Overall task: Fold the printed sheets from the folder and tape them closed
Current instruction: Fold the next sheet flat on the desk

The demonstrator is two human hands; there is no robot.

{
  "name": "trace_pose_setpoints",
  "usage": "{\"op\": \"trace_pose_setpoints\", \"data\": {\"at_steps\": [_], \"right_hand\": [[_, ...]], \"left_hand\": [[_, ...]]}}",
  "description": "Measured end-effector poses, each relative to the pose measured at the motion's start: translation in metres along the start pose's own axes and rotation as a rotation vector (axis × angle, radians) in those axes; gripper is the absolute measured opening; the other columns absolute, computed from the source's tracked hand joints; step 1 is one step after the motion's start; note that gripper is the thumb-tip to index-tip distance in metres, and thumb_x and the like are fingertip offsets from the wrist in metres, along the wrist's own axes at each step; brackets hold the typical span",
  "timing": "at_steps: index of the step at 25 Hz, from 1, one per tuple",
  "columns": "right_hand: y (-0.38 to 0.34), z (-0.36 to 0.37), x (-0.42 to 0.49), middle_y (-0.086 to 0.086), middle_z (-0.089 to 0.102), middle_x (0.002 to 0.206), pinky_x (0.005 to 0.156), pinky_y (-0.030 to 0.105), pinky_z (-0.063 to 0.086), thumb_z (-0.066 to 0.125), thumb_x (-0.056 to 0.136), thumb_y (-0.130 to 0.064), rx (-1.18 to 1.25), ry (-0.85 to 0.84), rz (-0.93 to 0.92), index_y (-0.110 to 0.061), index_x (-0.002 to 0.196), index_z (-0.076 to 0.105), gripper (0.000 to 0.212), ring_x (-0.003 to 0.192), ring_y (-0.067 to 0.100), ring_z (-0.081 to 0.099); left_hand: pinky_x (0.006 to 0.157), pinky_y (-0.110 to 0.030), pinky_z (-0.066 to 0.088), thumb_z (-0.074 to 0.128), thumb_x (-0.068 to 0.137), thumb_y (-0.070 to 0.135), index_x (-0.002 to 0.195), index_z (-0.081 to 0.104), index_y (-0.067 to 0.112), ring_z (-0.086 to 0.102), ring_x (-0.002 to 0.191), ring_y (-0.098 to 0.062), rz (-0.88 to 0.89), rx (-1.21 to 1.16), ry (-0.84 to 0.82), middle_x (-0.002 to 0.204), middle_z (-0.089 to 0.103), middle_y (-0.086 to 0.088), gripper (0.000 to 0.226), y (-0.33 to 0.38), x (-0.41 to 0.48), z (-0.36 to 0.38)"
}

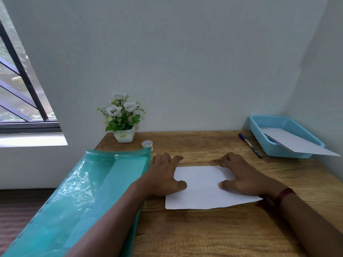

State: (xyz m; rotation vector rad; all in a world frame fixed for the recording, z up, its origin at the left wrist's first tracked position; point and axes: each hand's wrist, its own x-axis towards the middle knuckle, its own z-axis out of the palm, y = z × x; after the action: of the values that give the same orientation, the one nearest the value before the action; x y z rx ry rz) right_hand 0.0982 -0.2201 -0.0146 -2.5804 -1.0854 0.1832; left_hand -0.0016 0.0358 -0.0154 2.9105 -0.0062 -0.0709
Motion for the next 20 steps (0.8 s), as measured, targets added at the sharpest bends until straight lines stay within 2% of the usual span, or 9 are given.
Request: {"op": "trace_pose_setpoints", "data": {"at_steps": [4, 8, 13, 18, 20], "right_hand": [[0.001, 0.0, 0.001, -0.012, 0.033, 0.113, 0.093, 0.027, 0.03, 0.058, 0.068, -0.059, 0.018, -0.036, 0.014, -0.038, 0.142, 0.036, 0.08, 0.11, 0.007, 0.029], [0.001, 0.0, 0.001, -0.011, 0.034, 0.115, 0.096, 0.029, 0.031, 0.06, 0.066, -0.059, 0.021, -0.009, 0.014, -0.037, 0.14, 0.04, 0.079, 0.113, 0.009, 0.029], [-0.001, -0.002, -0.004, -0.014, 0.034, 0.12, 0.093, 0.029, 0.032, 0.067, 0.063, -0.057, 0.044, 0.098, -0.034, -0.039, 0.131, 0.039, 0.076, 0.117, 0.008, 0.031], [-0.005, -0.003, -0.005, -0.027, 0.029, 0.117, 0.092, 0.024, 0.031, 0.076, 0.071, -0.053, 0.037, 0.206, -0.022, -0.048, 0.128, 0.028, 0.074, 0.111, -0.001, 0.031], [-0.007, -0.004, -0.005, -0.028, 0.031, 0.119, 0.094, 0.024, 0.033, 0.077, 0.072, -0.053, 0.016, 0.278, -0.021, -0.047, 0.128, 0.032, 0.072, 0.11, -0.001, 0.032]], "left_hand": [[0.11, -0.046, 0.027, 0.048, 0.069, 0.063, 0.146, 0.023, 0.029, 0.025, 0.127, -0.025, 0.006, 0.005, 0.013, 0.13, 0.032, -0.001, 0.088, 0.0, 0.001, 0.0], [0.105, -0.038, 0.033, 0.058, 0.069, 0.061, 0.136, 0.036, 0.03, 0.027, 0.119, -0.018, 0.044, -0.029, 0.068, 0.12, 0.028, 0.004, 0.077, 0.0, -0.001, -0.001], [0.104, -0.033, 0.033, 0.065, 0.067, 0.055, 0.134, 0.031, 0.032, 0.024, 0.123, -0.014, 0.1, -0.05, 0.15, 0.129, 0.024, 0.007, 0.078, -0.002, -0.005, -0.004], [0.105, -0.03, 0.036, 0.071, 0.073, 0.046, 0.135, 0.036, 0.029, 0.028, 0.124, -0.011, 0.164, -0.043, 0.28, 0.133, 0.033, 0.007, 0.073, -0.003, -0.008, -0.013], [0.102, -0.025, 0.035, 0.074, 0.075, 0.044, 0.135, 0.038, 0.03, 0.032, 0.124, -0.009, 0.177, -0.041, 0.33, 0.134, 0.036, 0.009, 0.071, -0.002, -0.009, -0.016]]}}
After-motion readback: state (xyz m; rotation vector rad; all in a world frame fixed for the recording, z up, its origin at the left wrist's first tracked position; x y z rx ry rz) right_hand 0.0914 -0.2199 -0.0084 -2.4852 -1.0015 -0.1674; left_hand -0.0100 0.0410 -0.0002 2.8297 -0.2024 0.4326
